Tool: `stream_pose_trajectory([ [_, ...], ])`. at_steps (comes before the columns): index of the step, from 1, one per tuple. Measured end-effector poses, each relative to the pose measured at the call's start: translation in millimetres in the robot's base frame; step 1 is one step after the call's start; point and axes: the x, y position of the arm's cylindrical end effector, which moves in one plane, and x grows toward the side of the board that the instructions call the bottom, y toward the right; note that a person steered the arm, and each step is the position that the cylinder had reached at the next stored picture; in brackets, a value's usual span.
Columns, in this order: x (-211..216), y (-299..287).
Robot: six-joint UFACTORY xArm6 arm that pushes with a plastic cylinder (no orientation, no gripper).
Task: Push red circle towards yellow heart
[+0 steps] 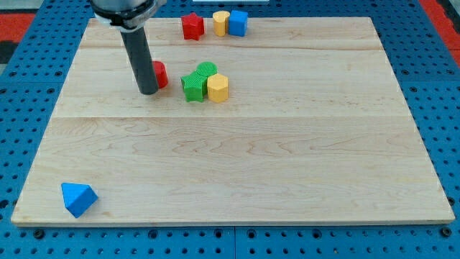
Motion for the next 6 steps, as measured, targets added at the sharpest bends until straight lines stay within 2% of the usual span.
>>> stream_pose_trajectory([
  [3,-73.8,-0.3],
  [5,-73.8,-20.8],
  [6,-81.9,-8.5],
])
